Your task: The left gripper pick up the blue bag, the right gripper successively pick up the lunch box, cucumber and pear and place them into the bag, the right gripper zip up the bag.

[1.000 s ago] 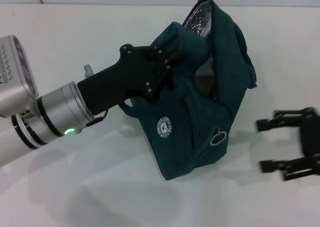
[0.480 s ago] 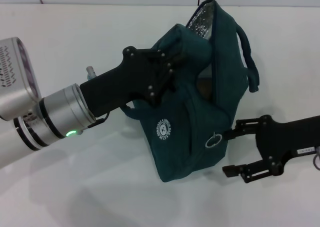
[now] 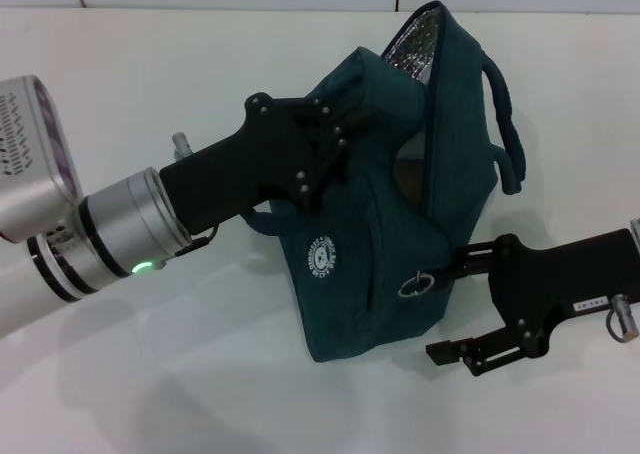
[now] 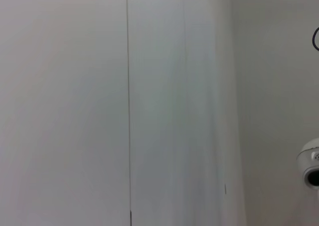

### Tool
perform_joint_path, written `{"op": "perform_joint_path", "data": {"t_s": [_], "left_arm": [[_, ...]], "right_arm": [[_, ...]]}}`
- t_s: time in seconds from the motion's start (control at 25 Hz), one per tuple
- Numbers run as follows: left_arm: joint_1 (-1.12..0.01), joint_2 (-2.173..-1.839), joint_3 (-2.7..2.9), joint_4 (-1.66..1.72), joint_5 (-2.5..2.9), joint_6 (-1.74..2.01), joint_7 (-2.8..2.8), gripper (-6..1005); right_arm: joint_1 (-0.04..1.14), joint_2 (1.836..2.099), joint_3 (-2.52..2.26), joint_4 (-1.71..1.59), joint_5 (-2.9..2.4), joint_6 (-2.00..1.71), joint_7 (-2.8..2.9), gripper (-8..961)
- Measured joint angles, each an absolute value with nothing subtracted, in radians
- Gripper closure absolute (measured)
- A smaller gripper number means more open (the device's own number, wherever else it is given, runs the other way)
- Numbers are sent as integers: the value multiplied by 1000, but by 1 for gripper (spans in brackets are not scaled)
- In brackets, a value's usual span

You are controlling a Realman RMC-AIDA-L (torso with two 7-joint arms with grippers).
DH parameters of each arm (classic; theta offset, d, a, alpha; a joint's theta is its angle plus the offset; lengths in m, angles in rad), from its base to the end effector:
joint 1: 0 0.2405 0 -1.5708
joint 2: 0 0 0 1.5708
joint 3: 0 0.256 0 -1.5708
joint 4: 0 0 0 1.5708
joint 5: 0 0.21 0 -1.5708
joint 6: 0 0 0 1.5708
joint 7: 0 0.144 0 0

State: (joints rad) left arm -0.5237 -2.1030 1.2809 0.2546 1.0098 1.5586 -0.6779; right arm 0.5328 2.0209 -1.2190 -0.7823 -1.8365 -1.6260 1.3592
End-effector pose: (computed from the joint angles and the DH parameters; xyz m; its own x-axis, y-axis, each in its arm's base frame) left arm -0.2157 0.3059 -0.0529 0.5936 -0.0932 0.7993 0.2869 -0.9035 -0.3185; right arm 0.2170 0.3095 -0.0262 0.9442 -0.1120 -0.3098 -0.0918 -0.9926 0.0791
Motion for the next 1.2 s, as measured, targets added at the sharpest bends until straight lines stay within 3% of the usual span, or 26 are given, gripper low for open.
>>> {"op": "perform_joint_path", "data": {"t_s": [0.72, 1.2], "left_arm": [[-531, -2105, 1281, 255, 1009, 1553, -678, 960], [-532, -2107, 1281, 255, 1009, 1558, -678, 959]], "right_arm": [[571, 2023, -1238, -755, -1827, -1638, 1348, 250], [576, 2023, -1258, -749, -1808, -1583, 1342, 728]]}}
